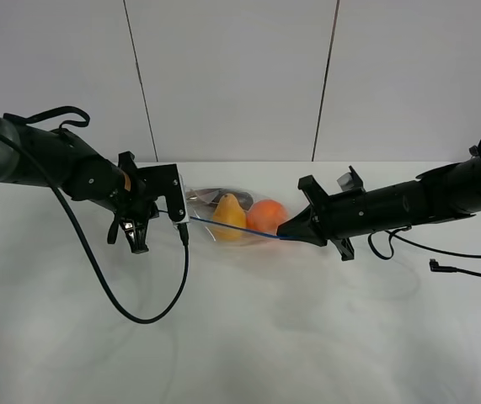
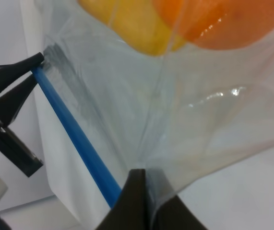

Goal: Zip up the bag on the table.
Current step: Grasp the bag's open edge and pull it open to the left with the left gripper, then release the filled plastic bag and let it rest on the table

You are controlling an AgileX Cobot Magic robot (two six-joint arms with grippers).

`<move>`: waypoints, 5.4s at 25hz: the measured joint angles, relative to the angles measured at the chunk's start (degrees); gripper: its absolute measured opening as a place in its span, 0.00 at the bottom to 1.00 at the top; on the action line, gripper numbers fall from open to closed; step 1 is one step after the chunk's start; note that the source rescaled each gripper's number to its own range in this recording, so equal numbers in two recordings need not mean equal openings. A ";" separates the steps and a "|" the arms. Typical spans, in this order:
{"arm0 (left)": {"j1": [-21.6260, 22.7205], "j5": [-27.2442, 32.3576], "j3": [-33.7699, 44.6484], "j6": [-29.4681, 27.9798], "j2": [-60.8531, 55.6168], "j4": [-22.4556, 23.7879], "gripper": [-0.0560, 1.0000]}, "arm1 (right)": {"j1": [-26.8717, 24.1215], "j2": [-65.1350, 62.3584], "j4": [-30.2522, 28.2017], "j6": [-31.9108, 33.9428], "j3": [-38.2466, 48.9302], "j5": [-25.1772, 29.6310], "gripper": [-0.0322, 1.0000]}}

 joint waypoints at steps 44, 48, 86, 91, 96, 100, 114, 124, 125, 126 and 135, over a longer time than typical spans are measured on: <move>15.39 10.50 -4.72 -54.70 0.00 0.73 0.94 | 0.33 0.00 -3.58 0.20 -0.20 -1.88 0.03; 20.08 16.57 -4.72 -55.80 0.00 0.73 0.94 | 0.33 0.00 -3.75 -0.03 -0.20 -1.94 0.03; 20.93 21.63 -4.72 -37.01 -18.54 -26.21 0.94 | 0.33 0.00 -8.82 0.63 -0.20 -3.43 0.03; 13.14 22.61 -4.72 -36.89 -25.91 -26.21 0.94 | 0.33 0.00 -9.87 1.29 -0.20 -3.43 0.03; 12.07 23.36 -3.91 -36.84 -33.83 -26.09 0.94 | 0.33 0.00 -10.27 1.49 -0.20 -3.43 0.03; 12.07 23.61 0.09 -36.79 -42.53 -25.95 0.94 | 0.33 0.00 -10.27 1.68 -0.20 -3.26 0.03; 12.05 33.13 10.96 -36.36 -75.41 -20.23 0.94 | 0.33 0.00 -11.14 1.68 -0.20 -3.47 0.03; 12.05 41.79 11.52 -39.58 -91.72 -20.23 0.94 | 0.33 0.00 -11.33 1.68 -0.20 -3.51 0.03; 12.05 42.36 11.52 -39.58 -92.93 -20.23 0.94 | 0.33 0.00 -11.33 1.68 -0.20 -3.51 0.03; 12.05 42.82 11.52 -39.58 -94.37 -20.23 0.94 | 0.33 0.00 -11.33 1.68 -0.20 -3.51 0.03; 12.05 44.37 13.98 -36.85 -107.85 -21.83 0.94 | 0.33 0.00 -11.46 1.28 -0.20 -3.72 0.03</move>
